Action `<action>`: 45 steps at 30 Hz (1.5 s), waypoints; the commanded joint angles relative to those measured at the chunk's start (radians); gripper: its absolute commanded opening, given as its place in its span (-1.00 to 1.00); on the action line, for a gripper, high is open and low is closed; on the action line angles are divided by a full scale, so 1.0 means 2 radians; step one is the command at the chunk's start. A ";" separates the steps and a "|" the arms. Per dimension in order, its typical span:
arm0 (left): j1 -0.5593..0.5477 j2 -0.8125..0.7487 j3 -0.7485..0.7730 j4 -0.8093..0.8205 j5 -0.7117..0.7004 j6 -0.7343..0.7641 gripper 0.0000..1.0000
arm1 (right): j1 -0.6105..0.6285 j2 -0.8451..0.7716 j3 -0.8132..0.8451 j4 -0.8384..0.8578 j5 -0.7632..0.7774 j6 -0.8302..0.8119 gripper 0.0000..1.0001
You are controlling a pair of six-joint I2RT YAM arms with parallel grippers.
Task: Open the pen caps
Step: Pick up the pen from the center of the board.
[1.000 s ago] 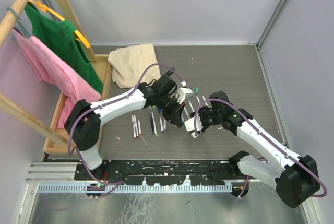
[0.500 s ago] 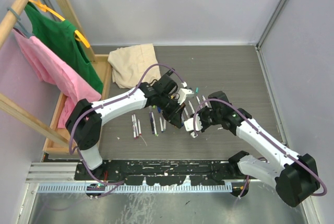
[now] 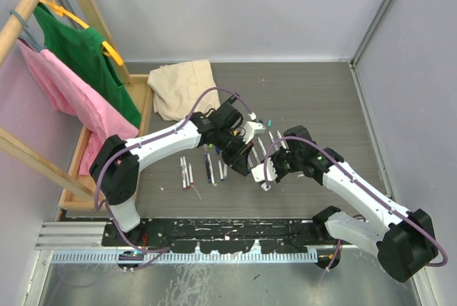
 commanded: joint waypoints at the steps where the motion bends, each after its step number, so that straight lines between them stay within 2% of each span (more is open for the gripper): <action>1: -0.003 -0.004 0.023 -0.007 0.017 0.007 -1.00 | 0.002 -0.005 0.010 0.011 -0.011 -0.003 -0.86; 5: -0.003 -0.004 0.023 -0.008 0.017 0.008 -1.00 | 0.002 -0.007 0.010 0.010 -0.011 -0.004 -0.98; 9: -0.003 -0.007 0.023 -0.007 0.013 0.008 -0.93 | 0.002 -0.009 0.012 0.011 -0.011 -0.001 -0.99; 18: -0.003 -0.031 -0.001 0.015 -0.008 0.001 -0.41 | 0.001 -0.009 0.019 0.011 -0.008 0.015 -0.99; 27: -0.002 -0.090 -0.053 0.071 -0.053 -0.025 0.13 | -0.006 -0.012 0.019 0.008 -0.014 0.016 -0.99; 35: 0.025 -0.181 -0.139 0.190 -0.084 -0.081 0.28 | -0.013 -0.016 0.020 0.003 -0.025 0.016 -0.99; 41: 0.070 -0.276 -0.246 0.345 -0.092 -0.147 0.32 | -0.023 -0.021 0.023 -0.001 -0.038 0.020 -0.99; 45: 0.075 -0.313 -0.318 0.470 -0.094 -0.195 0.51 | -0.031 -0.021 0.027 -0.003 -0.051 0.032 -0.98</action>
